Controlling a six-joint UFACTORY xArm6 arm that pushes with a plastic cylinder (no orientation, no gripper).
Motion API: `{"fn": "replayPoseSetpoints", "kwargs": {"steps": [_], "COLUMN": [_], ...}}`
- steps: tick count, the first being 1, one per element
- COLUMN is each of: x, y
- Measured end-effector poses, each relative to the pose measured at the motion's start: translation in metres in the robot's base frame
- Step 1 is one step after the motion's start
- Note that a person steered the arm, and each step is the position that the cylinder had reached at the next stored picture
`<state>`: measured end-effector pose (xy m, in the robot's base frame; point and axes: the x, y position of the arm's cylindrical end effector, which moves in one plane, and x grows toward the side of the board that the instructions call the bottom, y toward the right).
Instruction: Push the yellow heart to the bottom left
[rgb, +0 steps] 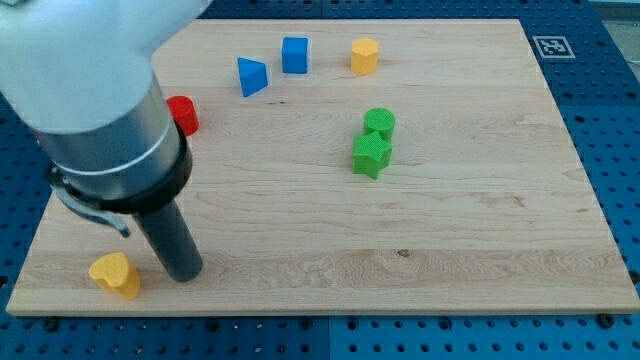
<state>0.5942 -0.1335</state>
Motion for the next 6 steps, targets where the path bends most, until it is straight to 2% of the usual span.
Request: {"fn": "replayPoseSetpoints", "kwargs": {"steps": [1,3,6], "x": [0.025,0.024,0.024], "y": [0.0,-0.008,-0.127]}}
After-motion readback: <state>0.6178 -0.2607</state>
